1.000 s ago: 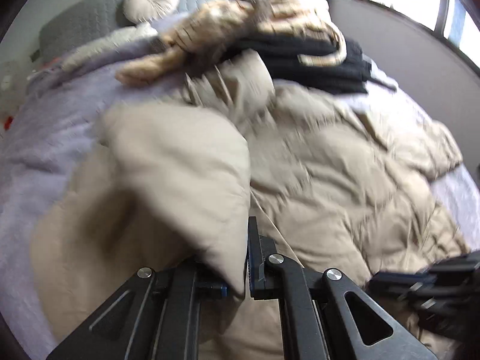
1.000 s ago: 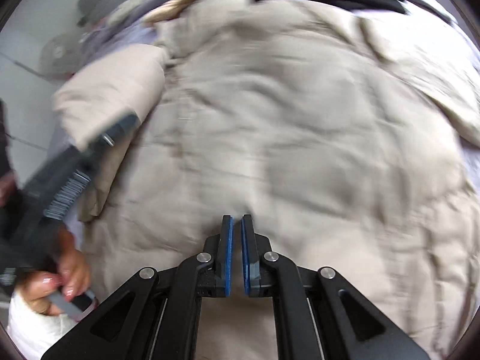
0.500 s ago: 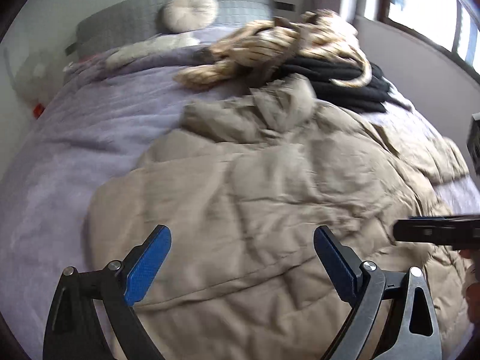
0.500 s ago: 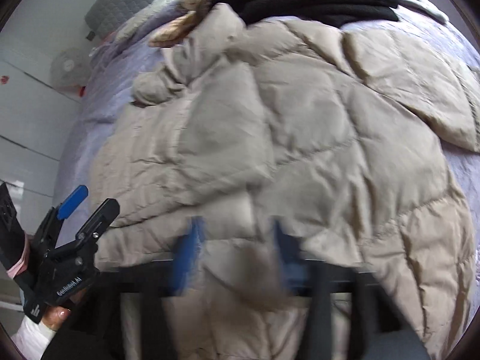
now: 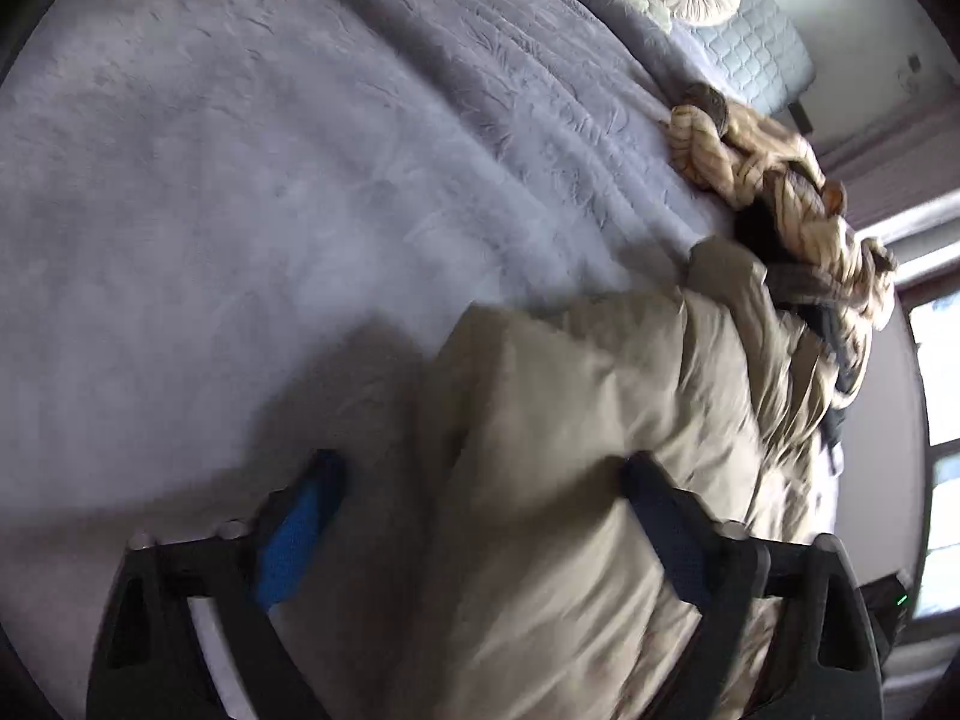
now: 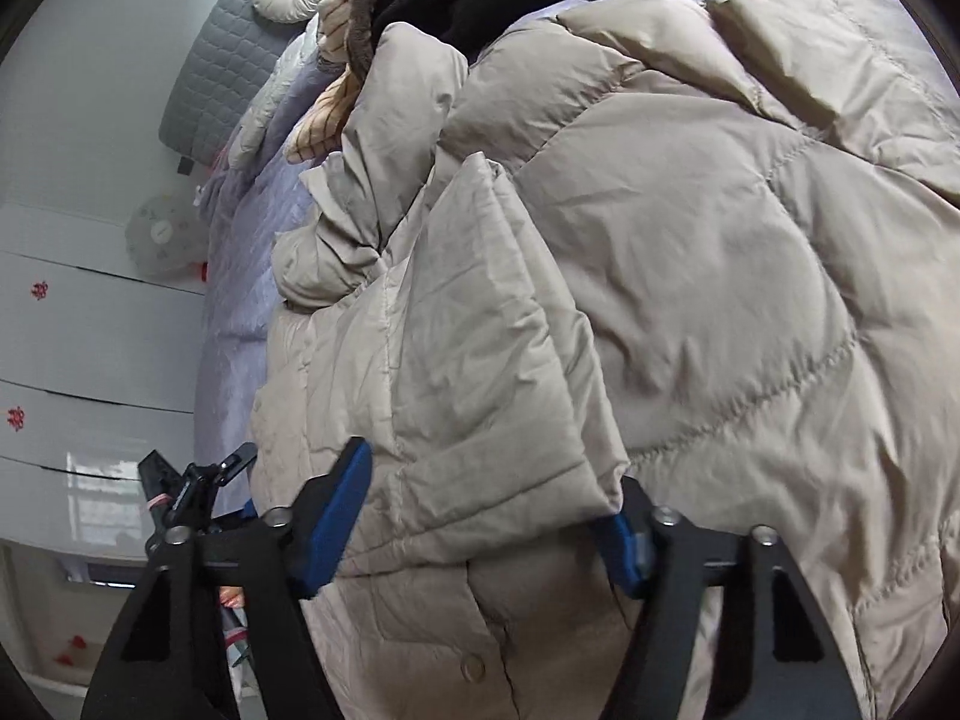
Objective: Fold large clothes
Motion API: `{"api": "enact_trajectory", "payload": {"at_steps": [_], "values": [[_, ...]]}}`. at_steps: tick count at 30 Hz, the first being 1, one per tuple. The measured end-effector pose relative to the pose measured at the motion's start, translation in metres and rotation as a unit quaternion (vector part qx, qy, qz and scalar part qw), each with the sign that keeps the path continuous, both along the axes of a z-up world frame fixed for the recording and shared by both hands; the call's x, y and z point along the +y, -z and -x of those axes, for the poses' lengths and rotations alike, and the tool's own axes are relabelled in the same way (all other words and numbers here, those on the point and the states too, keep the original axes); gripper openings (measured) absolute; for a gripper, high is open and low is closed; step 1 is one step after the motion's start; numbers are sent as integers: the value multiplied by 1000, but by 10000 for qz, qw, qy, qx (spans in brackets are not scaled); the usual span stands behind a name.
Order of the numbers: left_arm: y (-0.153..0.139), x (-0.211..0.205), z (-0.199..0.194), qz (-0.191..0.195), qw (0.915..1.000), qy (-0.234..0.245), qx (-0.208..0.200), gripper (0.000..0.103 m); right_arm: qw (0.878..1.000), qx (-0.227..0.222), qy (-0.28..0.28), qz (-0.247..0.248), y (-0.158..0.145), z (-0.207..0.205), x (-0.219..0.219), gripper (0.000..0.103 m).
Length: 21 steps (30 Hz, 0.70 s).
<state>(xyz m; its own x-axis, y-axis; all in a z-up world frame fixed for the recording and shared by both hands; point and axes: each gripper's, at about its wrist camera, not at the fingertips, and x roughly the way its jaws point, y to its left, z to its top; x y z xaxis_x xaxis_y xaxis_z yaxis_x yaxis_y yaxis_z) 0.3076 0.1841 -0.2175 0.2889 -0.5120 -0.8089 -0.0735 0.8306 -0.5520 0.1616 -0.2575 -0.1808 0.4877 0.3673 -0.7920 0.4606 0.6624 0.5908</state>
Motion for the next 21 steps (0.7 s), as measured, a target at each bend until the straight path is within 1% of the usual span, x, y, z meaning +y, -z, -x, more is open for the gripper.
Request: {"api": "enact_trajectory", "payload": {"at_steps": [1,2,3,4,5,6,7,8,9,11,13,14,16,18,20,21], "values": [[0,-5,-3,206,9998,-26,-62,44,10000,47,-15,-3,2,-2,-1,37],[-2,-7,-2,272,9995,-92,-116,27,9999,103,-46,6,3,0,-3,27],[-8,-10,1,178,9993,-170,-283,22,9998,157,-73,42,4,-1,-4,13],[-21,-12,5,50,9984,-147,-542,19,9997,161,-110,175,3,-5,-1,12],[-39,-18,14,-191,9953,-59,-951,19,9992,82,-183,350,-6,-1,-1,11],[-49,-18,21,-335,9926,8,-1170,19,9978,-38,-311,592,-14,0,2,11],[-59,-20,26,-504,9889,91,-1392,19,9927,-220,-529,1063,-25,-3,11,11],[-65,-24,32,-713,9851,167,-1556,19,9879,-292,-654,1377,-31,-5,17,11],[-63,-26,31,-878,9829,203,-1603,19,9823,-323,-766,1680,-34,-8,23,10],[-49,-30,22,-1214,9815,296,-1449,19,9795,-201,-792,1841,-25,-12,26,10],[-31,-33,12,-1511,9789,314,-1342,19,9811,13,-654,1820,-5,-17,23,10],[-23,-38,6,-1740,9755,326,-1307,19,9822,48,-586,1782,2,-19,21,10],[-17,-40,5,-2021,9703,280,-1297,21,9838,55,-454,1734,13,-22,21,10],[-20,-41,2,-2363,9629,152,-1291,29,9831,56,-430,1777,13,-24,21,10],[-29,-34,5,-2766,9515,-6,-1349,59,9845,88,-435,1700,13,-21,14,10],[-35,-29,6,-2910,9465,-94,-1395,61,9868,133,-436,1555,12,-19,8,17]]}}
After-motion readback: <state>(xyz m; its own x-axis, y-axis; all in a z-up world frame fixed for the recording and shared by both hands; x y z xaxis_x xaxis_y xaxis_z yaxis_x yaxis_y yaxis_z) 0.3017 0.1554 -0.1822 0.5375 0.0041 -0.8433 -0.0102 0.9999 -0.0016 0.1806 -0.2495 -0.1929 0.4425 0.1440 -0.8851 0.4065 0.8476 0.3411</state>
